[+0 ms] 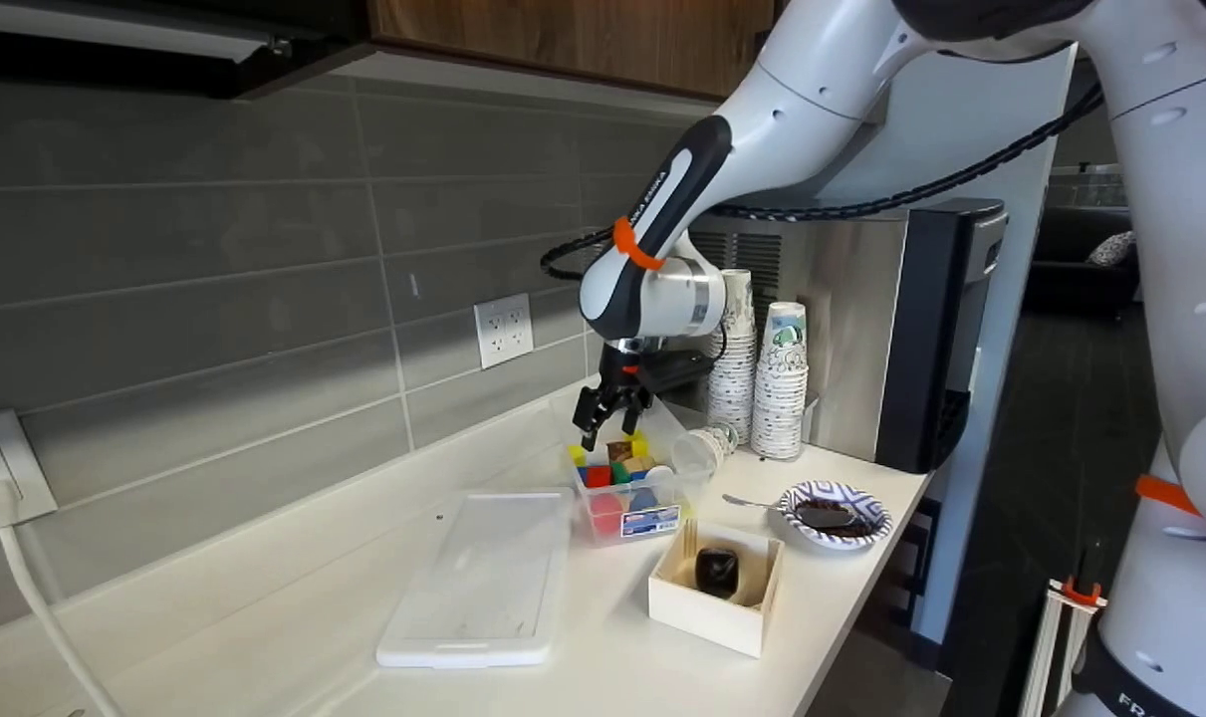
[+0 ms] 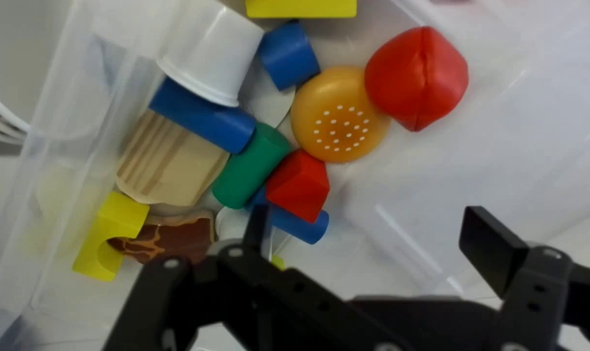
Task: Put the coffee pod in the wooden box.
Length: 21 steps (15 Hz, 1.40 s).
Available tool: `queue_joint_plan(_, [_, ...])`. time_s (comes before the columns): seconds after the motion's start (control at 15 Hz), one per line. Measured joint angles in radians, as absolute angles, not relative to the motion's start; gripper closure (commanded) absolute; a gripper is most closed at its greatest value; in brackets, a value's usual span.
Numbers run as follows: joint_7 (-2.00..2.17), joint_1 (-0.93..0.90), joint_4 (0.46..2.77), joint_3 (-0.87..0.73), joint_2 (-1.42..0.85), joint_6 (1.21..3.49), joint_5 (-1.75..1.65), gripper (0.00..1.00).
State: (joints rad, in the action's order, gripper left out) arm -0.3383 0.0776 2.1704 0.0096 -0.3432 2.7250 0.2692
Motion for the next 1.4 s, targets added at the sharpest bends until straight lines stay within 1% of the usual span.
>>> queue_joint_plan(0.53, [-0.169,0.060,1.946,-0.051,-0.546,2.719,0.025,0.00])
queue_joint_plan(0.93, [-0.132,0.060,1.845,-0.057,-0.639,2.703,0.008,0.00])
queue_joint_plan(1.4, [-0.123,0.064,1.797,-0.068,-0.654,2.652,0.008,0.00])
